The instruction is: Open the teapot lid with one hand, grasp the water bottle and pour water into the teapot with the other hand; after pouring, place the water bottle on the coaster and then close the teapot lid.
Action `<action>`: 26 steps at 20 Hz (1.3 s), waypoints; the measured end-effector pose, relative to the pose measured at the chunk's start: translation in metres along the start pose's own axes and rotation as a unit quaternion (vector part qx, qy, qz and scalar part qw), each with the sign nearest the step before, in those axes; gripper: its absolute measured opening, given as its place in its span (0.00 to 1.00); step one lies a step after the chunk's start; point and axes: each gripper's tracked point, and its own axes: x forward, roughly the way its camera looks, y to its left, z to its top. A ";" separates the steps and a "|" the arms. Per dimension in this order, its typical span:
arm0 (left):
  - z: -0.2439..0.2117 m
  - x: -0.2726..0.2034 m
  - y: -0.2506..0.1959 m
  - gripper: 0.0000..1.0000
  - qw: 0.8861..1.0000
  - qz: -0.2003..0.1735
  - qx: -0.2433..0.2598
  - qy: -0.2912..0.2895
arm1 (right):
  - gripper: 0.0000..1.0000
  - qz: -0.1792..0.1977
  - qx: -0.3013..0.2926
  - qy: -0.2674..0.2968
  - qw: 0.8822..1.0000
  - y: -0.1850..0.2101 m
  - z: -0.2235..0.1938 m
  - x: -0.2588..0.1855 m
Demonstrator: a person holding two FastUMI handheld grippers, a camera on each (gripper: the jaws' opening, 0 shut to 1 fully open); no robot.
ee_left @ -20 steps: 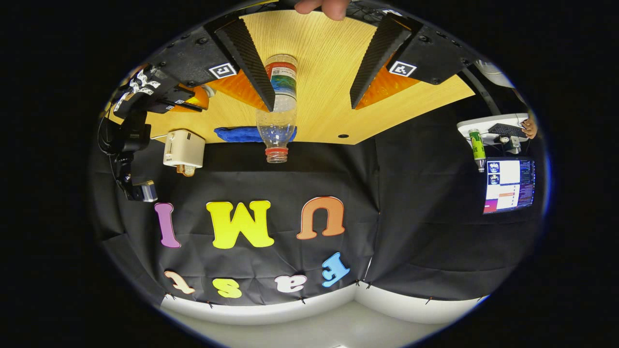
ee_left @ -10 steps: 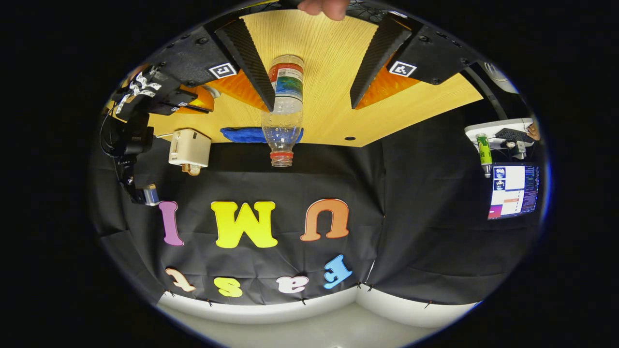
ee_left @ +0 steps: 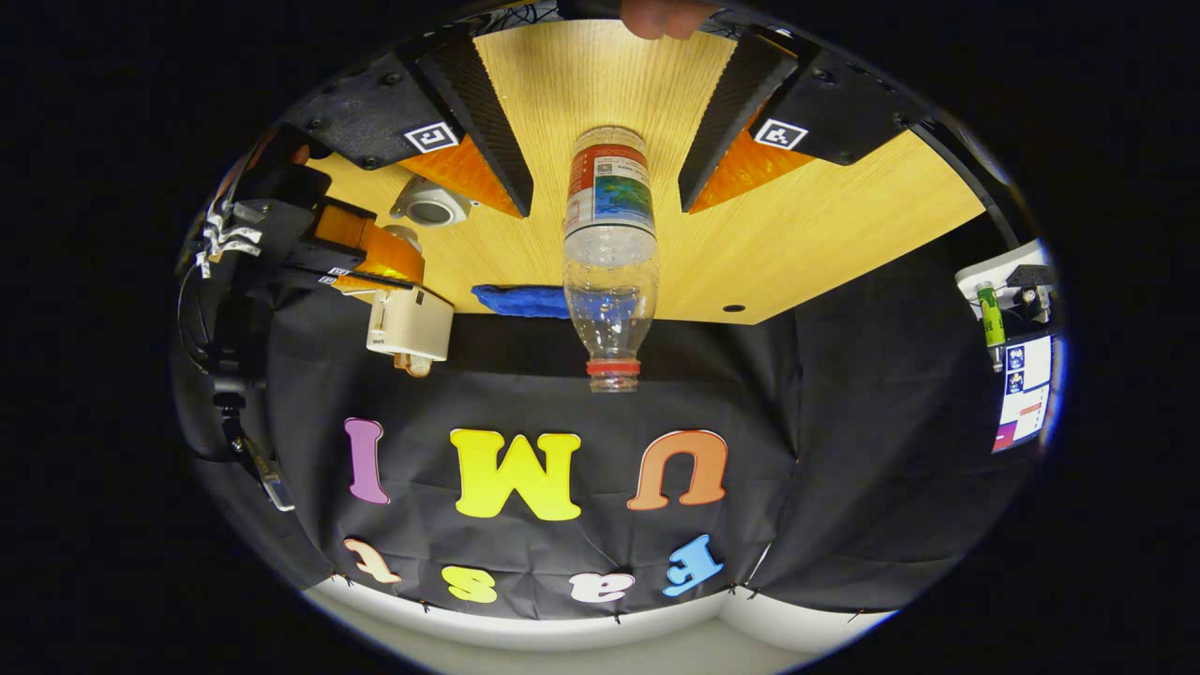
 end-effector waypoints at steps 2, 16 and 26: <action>-0.006 0.013 -0.001 0.98 1.000 -0.004 -0.005 0.012 | 0.00 -0.002 -0.003 0.000 1.000 -0.005 0.000 -0.009; -0.021 0.060 0.012 0.98 0.999 -0.003 -0.009 0.041 | 0.00 -0.028 -0.008 0.007 1.000 -0.041 -0.006 -0.037; -0.007 0.060 0.013 0.79 0.993 0.005 0.104 0.061 | 0.00 -0.021 0.002 0.007 1.000 -0.054 -0.008 -0.048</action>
